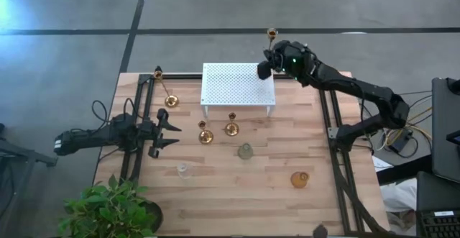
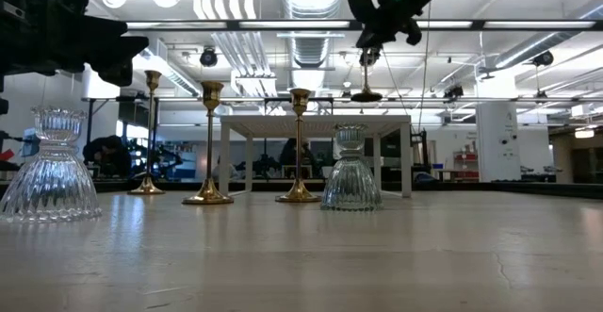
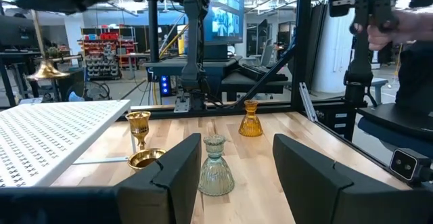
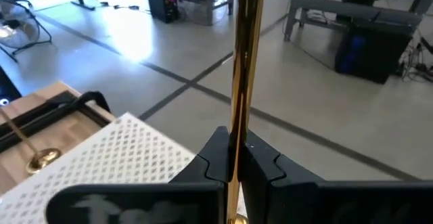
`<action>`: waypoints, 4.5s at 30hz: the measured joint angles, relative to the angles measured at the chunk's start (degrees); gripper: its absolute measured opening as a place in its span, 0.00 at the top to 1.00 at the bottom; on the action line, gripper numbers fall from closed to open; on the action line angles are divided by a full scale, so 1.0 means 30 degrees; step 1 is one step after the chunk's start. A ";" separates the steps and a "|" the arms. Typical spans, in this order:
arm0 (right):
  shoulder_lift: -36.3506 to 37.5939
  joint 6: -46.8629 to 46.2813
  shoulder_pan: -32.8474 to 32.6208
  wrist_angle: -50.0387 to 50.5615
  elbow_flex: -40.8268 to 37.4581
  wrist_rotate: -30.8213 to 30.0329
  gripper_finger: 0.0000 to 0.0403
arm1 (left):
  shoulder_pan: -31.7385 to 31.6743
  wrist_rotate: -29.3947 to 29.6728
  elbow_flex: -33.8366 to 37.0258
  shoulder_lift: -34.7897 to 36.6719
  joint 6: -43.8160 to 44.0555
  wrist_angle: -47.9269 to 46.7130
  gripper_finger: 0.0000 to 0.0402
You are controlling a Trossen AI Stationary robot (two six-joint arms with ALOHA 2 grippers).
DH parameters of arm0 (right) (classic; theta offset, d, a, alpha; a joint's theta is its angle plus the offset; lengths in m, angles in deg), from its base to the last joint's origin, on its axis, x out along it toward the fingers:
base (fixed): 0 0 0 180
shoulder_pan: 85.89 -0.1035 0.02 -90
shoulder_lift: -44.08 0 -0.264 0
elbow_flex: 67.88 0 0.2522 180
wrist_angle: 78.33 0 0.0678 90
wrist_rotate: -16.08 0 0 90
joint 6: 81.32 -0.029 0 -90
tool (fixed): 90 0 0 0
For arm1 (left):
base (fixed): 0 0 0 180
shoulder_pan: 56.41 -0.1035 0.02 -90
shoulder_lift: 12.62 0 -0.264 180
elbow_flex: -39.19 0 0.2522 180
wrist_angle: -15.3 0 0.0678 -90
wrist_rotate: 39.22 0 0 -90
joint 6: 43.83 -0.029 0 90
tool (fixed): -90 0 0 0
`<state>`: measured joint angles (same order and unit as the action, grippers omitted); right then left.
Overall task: Pick & Place candle stick holders
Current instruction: Put the right large gold candlestick on the shelf, then put the brown glass candle holder on the shelf
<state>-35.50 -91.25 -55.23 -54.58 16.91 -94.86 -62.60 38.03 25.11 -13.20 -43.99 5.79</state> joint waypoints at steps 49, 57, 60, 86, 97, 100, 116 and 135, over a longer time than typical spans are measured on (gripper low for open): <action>-0.0708 0.0955 0.1993 -0.5240 -0.2696 0.2412 0.97 | -0.0015 0.0000 0.0000 0.0000 0.0000 -0.0015 0.53; -0.2451 0.1370 0.2022 -0.3770 -0.1204 0.2957 0.97 | 0.0000 0.0000 0.0000 0.0000 0.0000 -0.0015 0.53; -0.2460 0.1223 0.2015 -0.4310 -0.1419 0.3013 0.97 | 0.0000 0.0000 0.0000 0.0000 0.0000 -0.0015 0.53; -0.2386 0.1036 0.2029 -0.5515 -0.2778 0.3045 0.97 | -0.0022 0.0000 0.0000 0.0000 0.0000 -0.0015 0.53; -0.2386 0.1310 0.2029 -0.5475 -0.2756 0.3129 0.97 | -0.0022 0.0000 0.0000 0.0000 0.0006 -0.0015 0.53; -0.2394 0.1408 0.2029 -0.5468 -0.2756 0.3136 0.97 | -0.0015 0.0000 0.0000 0.0000 0.0000 -0.0015 0.53; -0.2474 0.1543 0.2051 -0.5197 -0.2814 0.2865 0.83 | 0.0000 0.0000 0.0000 0.0000 0.0000 -0.0018 0.53; -0.1741 0.1542 0.2036 -0.3299 -0.2323 0.2422 0.35 | -0.0007 0.0000 0.0000 0.0000 0.0000 -0.0022 0.53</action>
<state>-40.72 -86.63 -49.12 -64.47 9.94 -87.59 -62.63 38.03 25.11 -13.20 -43.99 5.72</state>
